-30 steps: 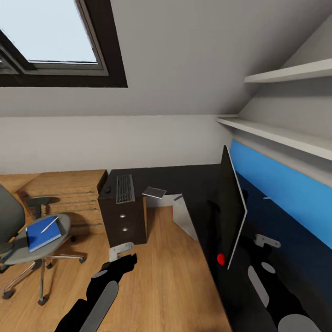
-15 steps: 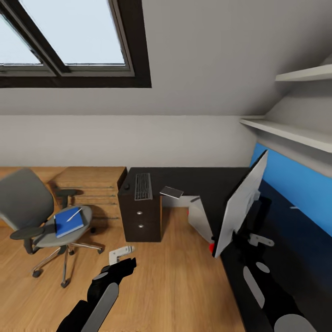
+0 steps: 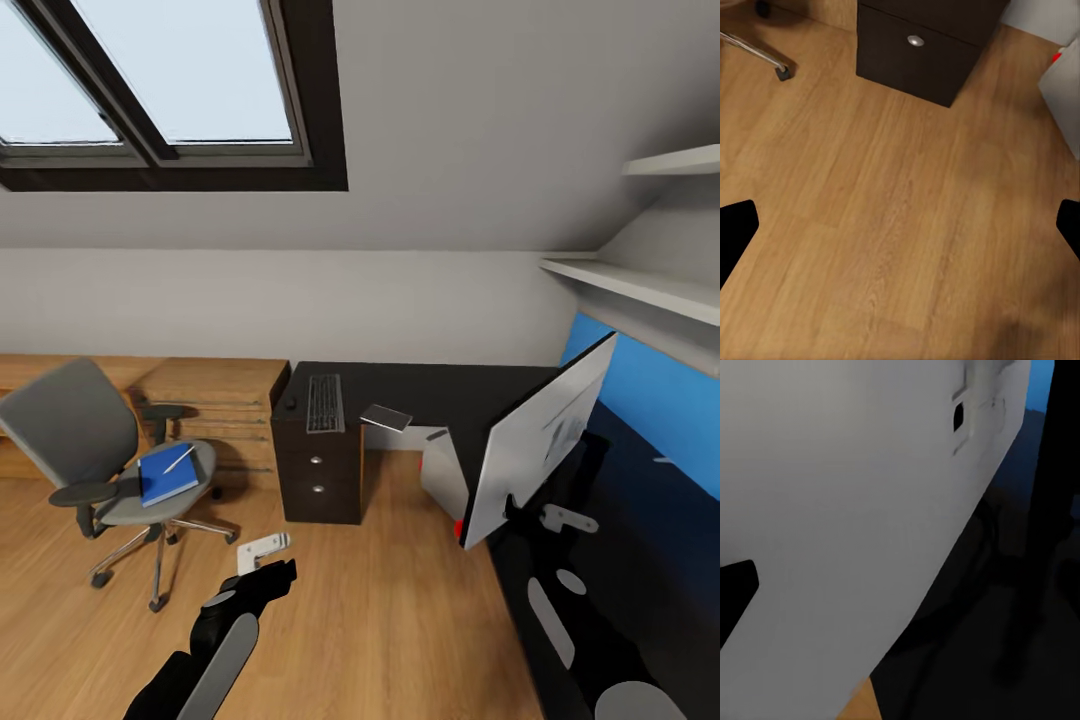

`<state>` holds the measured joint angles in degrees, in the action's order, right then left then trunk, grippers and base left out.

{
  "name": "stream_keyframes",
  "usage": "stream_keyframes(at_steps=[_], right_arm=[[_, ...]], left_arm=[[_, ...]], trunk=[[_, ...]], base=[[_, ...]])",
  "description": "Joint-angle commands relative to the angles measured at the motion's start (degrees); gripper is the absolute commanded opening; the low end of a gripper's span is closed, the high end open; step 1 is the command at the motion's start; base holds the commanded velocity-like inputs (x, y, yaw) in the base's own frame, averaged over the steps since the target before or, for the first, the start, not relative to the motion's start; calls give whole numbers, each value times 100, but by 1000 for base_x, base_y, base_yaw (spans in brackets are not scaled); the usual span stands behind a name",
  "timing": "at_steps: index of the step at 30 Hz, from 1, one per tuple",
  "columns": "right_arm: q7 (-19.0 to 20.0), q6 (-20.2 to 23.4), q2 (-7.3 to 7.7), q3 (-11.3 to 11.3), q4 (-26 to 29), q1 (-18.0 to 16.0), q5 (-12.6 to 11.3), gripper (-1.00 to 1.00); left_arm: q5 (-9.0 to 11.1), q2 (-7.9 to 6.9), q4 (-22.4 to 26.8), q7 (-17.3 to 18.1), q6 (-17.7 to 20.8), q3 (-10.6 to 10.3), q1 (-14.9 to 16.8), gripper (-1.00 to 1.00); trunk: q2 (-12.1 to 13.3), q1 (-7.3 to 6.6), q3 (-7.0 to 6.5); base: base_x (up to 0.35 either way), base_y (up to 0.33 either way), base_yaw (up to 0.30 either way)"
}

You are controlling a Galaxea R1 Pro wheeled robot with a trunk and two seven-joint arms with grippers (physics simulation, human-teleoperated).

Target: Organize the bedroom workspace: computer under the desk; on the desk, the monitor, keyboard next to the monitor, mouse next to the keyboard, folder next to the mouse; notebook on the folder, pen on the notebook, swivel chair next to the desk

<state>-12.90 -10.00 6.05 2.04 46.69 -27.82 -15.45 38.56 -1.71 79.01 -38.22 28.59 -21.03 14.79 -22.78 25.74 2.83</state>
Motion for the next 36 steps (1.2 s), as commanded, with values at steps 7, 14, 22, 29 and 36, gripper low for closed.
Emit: stream_keyframes(at_steps=[7,14,22,29,36], right_arm=[[-11,-36,10,-6,-5,-7,-55,100],[-11,-37,5,-17,-10,-6,-55,100],[-21,-34,2,-16,-16,-5,74,100],[-27,-63,21,29,-41,-4,139,100],[-28,-61,45,34,-39,-4,139,100]], left_arm=[[47,-3,9,-54,7,-15,7,100],[47,3,9,-50,12,-21,7,100],[51,0,9,-41,21,-163,7,100],[55,-5,6,-41,15,-199,7,100],[51,2,-25,-46,15,-205,7,100]], trunk=[[-13,4,-4],[-13,4,-9],[-13,4,-10],[-13,4,-25],[-13,4,-48]], base=[[0,0,-245],[11,30,-169],[90,111,-15],[116,100,-129],[165,128,-212]])
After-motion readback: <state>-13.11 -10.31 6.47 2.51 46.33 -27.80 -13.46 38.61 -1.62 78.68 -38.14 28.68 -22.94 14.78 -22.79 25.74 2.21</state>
